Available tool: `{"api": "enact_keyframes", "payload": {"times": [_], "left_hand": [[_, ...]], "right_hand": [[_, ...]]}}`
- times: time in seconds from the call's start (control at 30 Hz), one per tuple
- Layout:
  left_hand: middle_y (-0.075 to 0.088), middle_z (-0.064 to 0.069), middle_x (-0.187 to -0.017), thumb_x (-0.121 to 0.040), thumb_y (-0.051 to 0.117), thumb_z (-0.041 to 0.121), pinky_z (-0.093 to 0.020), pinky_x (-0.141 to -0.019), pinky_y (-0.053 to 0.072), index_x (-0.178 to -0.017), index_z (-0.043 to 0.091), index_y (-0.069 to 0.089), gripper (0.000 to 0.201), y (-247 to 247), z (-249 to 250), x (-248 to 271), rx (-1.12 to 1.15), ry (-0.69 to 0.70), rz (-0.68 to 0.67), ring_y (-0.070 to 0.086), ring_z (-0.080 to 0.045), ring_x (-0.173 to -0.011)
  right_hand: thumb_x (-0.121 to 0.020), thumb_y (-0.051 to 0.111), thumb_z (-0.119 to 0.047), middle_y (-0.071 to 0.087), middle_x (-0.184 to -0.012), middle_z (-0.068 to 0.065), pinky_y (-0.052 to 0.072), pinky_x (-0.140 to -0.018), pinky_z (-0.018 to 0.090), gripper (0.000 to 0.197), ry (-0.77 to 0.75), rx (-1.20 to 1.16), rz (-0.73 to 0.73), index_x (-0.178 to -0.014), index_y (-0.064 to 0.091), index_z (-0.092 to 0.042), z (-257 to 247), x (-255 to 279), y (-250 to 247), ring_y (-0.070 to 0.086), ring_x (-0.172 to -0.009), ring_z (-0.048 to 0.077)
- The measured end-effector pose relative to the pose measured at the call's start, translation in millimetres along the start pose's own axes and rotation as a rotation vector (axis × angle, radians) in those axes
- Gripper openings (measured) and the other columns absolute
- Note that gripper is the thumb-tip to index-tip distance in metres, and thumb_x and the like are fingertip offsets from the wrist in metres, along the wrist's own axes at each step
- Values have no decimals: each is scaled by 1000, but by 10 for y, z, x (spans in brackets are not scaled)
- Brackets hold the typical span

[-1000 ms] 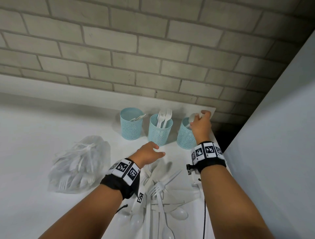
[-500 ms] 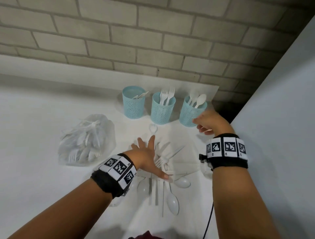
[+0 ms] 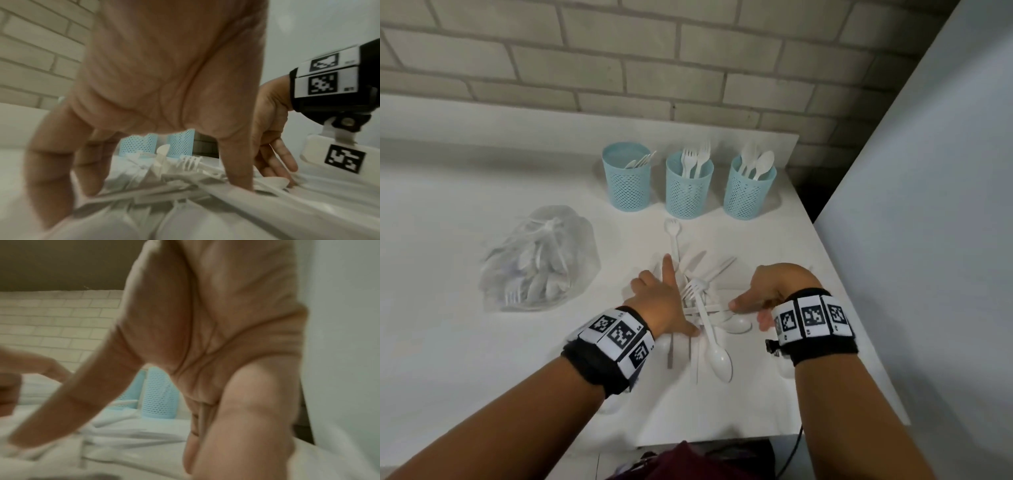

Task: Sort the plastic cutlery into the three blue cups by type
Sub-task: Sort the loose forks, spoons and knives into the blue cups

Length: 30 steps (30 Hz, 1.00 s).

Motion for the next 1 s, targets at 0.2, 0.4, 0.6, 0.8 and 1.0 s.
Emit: {"api": "enact_keyframes", "payload": {"times": [0.2, 0.4, 0.6, 0.8, 1.0], "left_hand": [[23, -26, -144, -70, 81, 31, -42, -107, 35, -143, 12, -28, 132, -81, 40, -32, 279, -26, 6, 34, -38, -131], [39, -19, -140, -76, 72, 1, -28, -94, 40, -146, 2, -14, 111, -181, -76, -180, 748, -16, 46, 42, -31, -128], [37, -14, -140, -72, 70, -7, -30, -94, 43, -146, 5, 4, 100, -205, -127, -234, 1037, -22, 24, 41, -30, -127], [60, -12, -109, -50, 82, -2, -23, -76, 56, -123, 4, 47, 81, -385, -67, -214, 1166, 79, -23, 64, -19, -97], [64, -4, -84, -81, 65, -6, -18, -67, 49, -91, 12, 61, 21, -616, -49, -129, 1223, 197, -40, 62, -17, -81]], "right_hand": [[-75, 78, -26, 71, -100, 13, 54, -88, 44, 52, -163, -242, 50, -116, 53, -7, -400, 90, 65, 69, -92, 29], [-78, 72, -1, 57, -83, 6, 53, -57, 27, 60, -226, -843, 1, -126, 40, -16, -581, -42, 168, 55, -62, 12], [-79, 72, -3, 58, -81, 4, 49, -58, 26, 58, -291, -981, -13, -125, 40, -18, -719, -138, 230, 54, -61, 13], [-76, 69, 10, 53, -120, 19, 57, -50, 26, 53, -421, -1177, 43, -115, 44, -17, -776, -127, 91, 62, -73, 22], [-77, 68, 9, 59, -102, 10, 56, -55, 21, 41, -611, -1181, 90, -107, 50, -14, -792, 2, -150, 62, -73, 17]]}}
Point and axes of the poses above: each hand's wrist, its own x-axis away from the middle knuckle, its own y-axis out of the palm, z = x × y, the point moved 6 cm from there along -x, towards the middle knuckle
